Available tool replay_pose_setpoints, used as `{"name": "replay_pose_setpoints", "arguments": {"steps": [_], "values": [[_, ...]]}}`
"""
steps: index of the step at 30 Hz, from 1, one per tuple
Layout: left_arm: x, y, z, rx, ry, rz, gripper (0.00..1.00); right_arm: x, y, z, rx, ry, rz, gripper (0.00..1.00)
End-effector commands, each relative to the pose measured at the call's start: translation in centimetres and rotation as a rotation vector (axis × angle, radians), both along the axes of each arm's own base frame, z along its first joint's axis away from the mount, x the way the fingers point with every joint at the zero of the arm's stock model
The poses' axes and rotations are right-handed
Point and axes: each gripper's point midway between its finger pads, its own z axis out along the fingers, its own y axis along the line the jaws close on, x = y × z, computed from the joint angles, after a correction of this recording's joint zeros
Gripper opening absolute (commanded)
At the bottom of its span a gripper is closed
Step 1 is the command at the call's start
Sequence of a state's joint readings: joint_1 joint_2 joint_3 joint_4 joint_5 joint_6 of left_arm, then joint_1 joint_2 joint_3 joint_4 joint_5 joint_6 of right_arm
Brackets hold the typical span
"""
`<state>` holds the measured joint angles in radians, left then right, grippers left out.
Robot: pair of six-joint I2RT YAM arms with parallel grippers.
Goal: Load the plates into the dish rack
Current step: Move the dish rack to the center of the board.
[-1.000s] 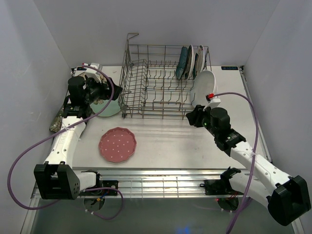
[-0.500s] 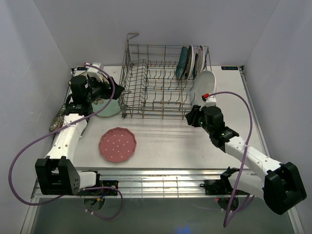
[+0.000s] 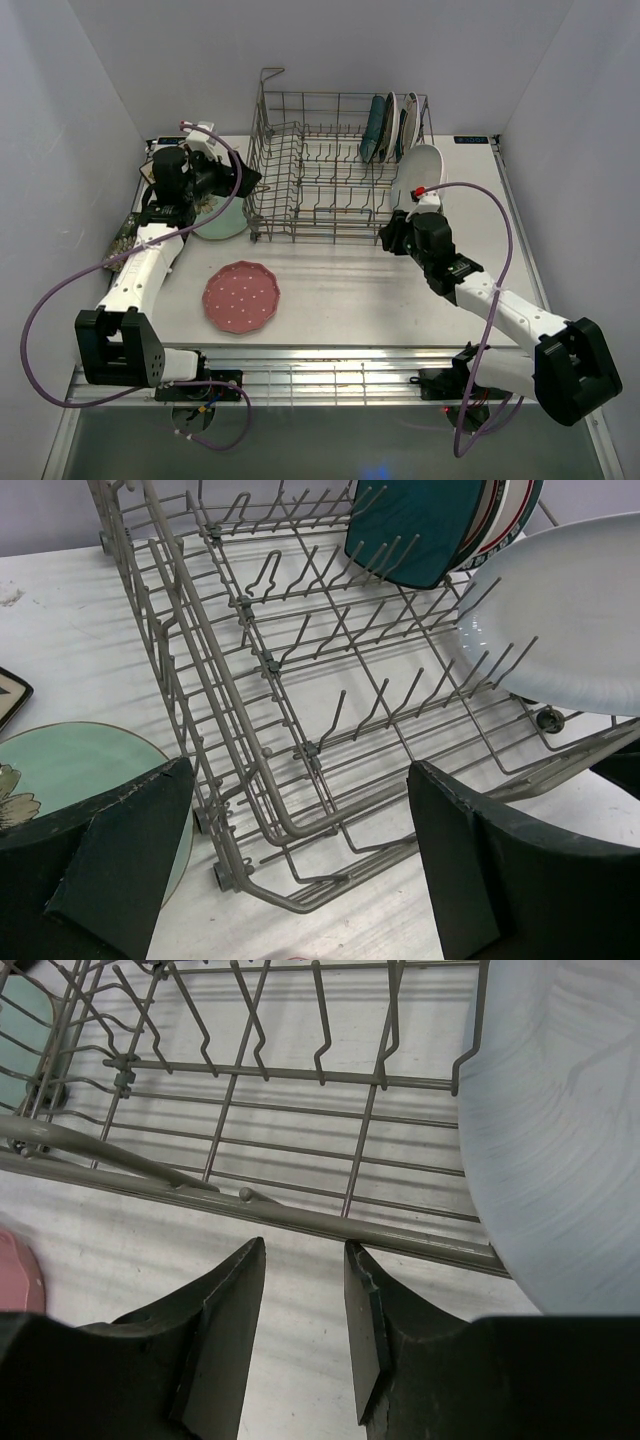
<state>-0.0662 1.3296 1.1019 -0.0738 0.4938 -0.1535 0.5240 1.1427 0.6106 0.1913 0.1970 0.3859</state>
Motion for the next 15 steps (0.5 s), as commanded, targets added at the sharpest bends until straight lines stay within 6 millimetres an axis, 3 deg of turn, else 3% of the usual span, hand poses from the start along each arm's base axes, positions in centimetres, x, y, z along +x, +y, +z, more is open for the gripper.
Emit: {"name": "replay_pose_setpoints", "arguments": {"steps": [1,15], "values": [[0.7,-0.5,1.8,-0.01,-0.038,-0.001,0.98,2.0,-0.3,3.0,0.028,-0.082,-0.059,0.43],[0.8,-0.4,2.4,-0.003,-0.059,0.011,0.98,3.7,-1.1,4.7,0.007,-0.108,-0.105,0.43]]}}
